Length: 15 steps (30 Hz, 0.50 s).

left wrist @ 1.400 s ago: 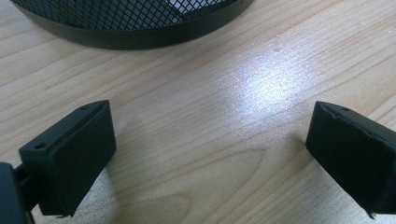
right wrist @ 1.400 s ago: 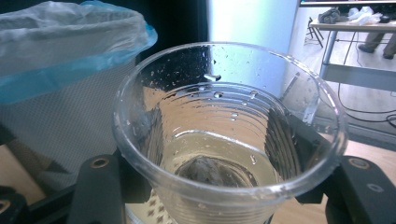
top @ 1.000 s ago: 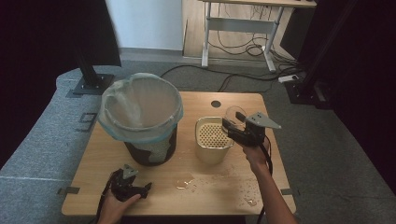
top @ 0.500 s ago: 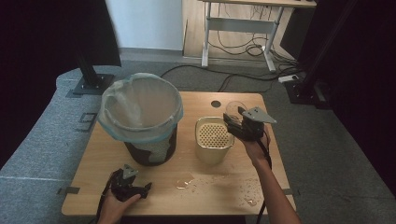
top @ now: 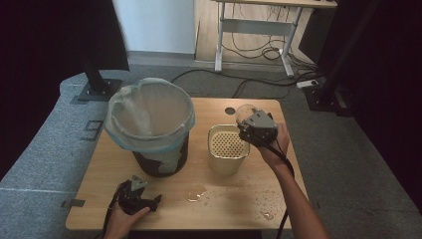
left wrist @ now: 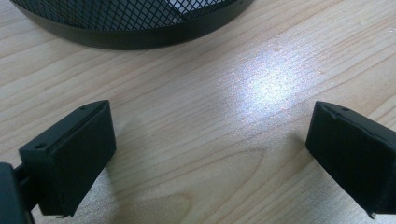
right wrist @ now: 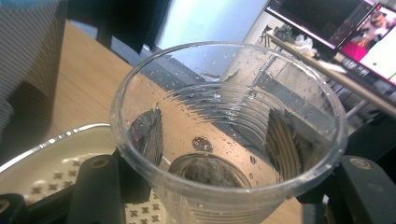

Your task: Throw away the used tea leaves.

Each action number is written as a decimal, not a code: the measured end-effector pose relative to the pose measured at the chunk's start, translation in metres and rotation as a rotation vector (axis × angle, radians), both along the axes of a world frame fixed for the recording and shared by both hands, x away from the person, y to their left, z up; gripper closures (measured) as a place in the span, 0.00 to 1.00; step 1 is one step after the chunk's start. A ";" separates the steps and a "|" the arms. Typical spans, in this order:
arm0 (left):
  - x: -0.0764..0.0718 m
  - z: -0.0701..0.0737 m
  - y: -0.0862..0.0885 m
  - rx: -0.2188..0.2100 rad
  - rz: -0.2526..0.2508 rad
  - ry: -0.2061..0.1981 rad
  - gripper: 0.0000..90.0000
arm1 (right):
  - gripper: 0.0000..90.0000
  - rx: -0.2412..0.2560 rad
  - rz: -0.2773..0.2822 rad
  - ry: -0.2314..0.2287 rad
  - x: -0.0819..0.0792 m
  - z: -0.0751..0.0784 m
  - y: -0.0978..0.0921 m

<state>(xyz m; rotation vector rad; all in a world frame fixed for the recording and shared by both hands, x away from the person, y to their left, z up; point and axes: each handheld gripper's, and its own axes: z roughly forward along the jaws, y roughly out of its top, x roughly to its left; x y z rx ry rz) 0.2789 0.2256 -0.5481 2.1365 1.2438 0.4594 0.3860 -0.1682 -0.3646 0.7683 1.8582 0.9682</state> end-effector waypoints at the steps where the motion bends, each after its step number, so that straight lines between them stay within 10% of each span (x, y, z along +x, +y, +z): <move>1: 0.000 0.000 0.000 0.000 0.000 0.000 0.01 | 0.41 -0.070 -0.002 -0.014 0.001 0.001 0.004; 15: 0.000 0.000 0.000 0.001 0.001 0.001 0.01 | 0.41 -0.493 -0.005 -0.093 0.006 -0.012 0.029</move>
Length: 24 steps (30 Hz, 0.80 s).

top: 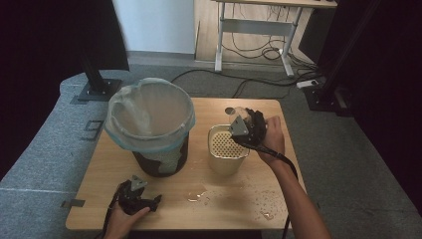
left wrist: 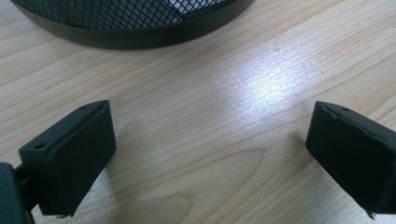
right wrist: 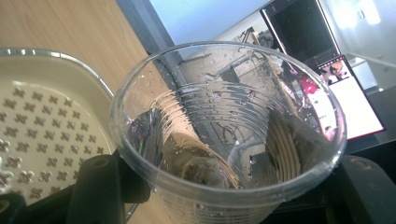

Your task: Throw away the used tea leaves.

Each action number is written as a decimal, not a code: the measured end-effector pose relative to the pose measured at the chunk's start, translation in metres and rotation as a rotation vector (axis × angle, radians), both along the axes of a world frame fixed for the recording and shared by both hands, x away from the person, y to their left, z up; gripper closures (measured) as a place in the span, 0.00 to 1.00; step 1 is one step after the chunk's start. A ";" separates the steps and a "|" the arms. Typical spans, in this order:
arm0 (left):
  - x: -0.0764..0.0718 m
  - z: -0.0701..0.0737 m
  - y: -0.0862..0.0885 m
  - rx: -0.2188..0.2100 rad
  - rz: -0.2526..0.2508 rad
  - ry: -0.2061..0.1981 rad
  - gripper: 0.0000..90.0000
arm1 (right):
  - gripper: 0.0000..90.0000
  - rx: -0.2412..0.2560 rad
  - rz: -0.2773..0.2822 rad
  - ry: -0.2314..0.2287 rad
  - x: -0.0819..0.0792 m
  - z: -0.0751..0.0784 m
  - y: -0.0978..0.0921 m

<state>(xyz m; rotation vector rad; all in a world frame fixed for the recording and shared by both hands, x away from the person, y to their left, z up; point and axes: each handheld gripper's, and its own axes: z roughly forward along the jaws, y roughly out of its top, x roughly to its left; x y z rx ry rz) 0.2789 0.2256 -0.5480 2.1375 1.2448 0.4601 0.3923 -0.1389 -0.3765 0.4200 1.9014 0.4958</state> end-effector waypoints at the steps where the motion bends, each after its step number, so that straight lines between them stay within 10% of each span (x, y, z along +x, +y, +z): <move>1: 0.000 0.000 0.000 0.000 0.000 0.000 0.01 | 0.41 -0.018 -0.001 -0.003 0.001 -0.001 0.001; 24: 0.000 0.000 0.000 -0.001 -0.001 0.001 0.01 | 0.41 -0.565 0.019 -0.163 0.006 -0.028 0.022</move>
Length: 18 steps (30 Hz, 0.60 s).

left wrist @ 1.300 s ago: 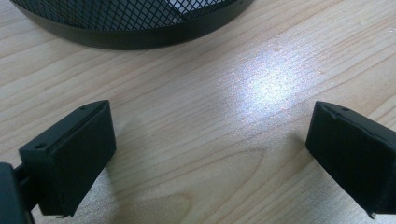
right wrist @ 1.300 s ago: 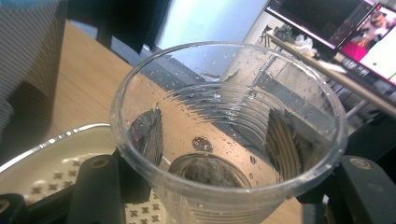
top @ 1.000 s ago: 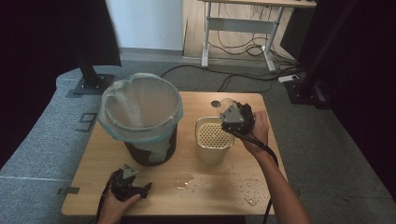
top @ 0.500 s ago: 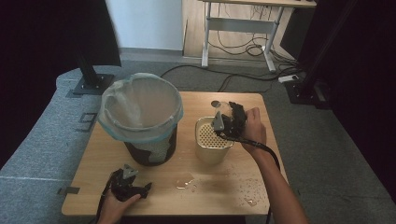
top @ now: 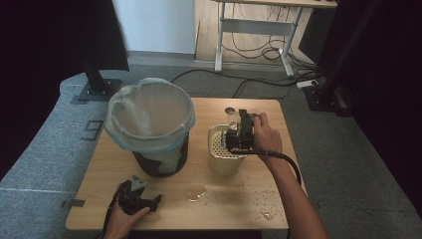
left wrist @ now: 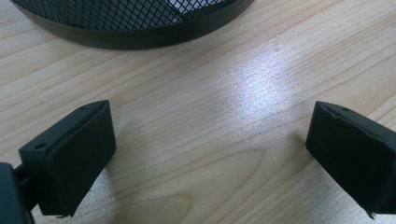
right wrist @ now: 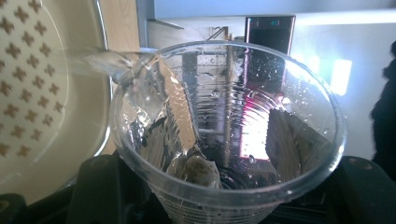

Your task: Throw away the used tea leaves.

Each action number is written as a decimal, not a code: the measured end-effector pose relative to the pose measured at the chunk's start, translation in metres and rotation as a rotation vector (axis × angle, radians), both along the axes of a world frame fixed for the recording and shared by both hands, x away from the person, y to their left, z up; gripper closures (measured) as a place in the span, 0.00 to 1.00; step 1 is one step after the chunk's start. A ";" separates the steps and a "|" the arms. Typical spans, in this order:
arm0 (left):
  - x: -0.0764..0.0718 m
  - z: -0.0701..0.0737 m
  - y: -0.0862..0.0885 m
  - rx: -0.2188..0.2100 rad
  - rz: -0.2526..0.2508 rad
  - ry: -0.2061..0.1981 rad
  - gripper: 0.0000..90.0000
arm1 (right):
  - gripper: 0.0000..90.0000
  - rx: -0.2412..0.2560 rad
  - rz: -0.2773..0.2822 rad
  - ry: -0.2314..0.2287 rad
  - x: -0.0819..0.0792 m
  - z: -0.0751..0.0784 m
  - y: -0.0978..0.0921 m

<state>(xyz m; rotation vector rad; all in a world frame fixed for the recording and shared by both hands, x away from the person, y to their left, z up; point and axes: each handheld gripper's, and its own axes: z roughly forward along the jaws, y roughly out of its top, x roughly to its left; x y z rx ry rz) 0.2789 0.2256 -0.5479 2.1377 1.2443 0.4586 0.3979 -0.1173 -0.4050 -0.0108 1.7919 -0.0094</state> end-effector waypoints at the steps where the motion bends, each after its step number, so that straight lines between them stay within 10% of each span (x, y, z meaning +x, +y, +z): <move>1: 0.000 0.000 0.000 0.000 0.000 0.000 0.01 | 0.41 -0.017 0.004 -0.005 0.000 -0.001 0.001; 18: 0.000 0.000 0.000 0.001 -0.001 0.000 0.01 | 0.41 -0.295 0.055 -0.099 0.001 -0.011 0.010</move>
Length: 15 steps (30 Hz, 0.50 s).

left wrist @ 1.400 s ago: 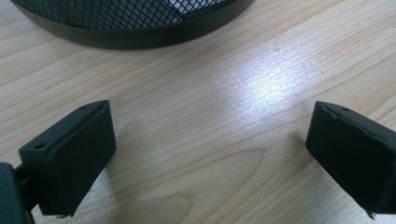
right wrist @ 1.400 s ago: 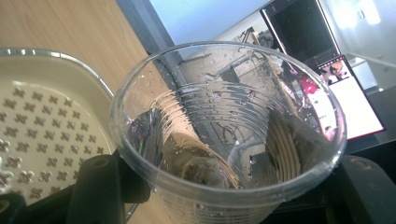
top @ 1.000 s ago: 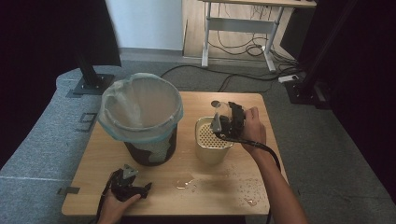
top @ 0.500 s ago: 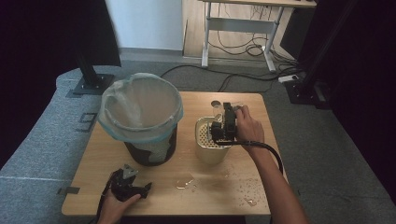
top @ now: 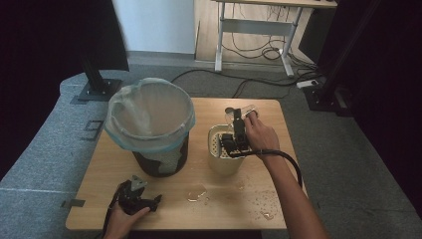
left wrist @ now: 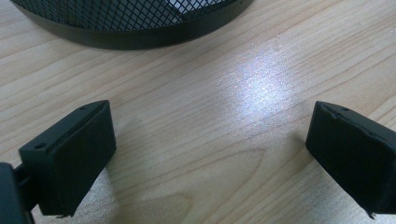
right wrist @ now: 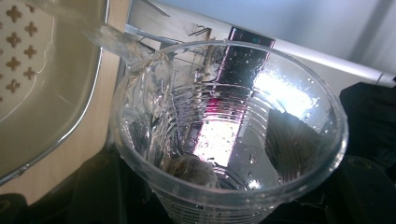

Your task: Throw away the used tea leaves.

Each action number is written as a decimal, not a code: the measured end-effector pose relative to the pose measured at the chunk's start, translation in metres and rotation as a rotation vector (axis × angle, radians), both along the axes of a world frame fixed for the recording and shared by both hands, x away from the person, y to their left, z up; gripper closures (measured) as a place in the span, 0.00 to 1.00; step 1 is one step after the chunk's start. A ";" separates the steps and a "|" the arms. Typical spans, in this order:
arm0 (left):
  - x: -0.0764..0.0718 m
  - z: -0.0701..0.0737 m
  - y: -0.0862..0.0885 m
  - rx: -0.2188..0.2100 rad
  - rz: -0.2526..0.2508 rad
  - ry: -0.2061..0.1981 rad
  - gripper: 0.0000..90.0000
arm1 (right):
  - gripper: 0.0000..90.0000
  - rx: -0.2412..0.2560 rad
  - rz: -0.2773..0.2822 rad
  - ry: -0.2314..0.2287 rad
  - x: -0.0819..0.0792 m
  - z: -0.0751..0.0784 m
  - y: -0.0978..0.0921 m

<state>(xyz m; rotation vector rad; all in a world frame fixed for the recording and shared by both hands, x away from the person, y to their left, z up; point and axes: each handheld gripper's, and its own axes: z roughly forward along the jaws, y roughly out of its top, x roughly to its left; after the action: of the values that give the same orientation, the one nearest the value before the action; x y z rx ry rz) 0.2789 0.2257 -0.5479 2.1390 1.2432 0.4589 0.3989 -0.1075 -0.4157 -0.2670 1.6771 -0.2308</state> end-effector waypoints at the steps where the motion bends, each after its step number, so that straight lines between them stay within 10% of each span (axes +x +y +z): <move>1: 0.000 0.000 0.000 0.000 0.000 0.000 0.01 | 0.41 -0.012 0.005 -0.004 0.000 -0.001 0.000; 15: 0.000 0.000 0.000 0.000 0.000 0.000 0.01 | 0.43 -0.258 0.047 -0.048 0.000 -0.011 0.012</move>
<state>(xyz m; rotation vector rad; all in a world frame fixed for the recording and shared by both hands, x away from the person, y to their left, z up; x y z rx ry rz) 0.2789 0.2257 -0.5479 2.1393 1.2430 0.4586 0.3984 -0.0958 -0.4265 -0.4900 1.5908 -0.4161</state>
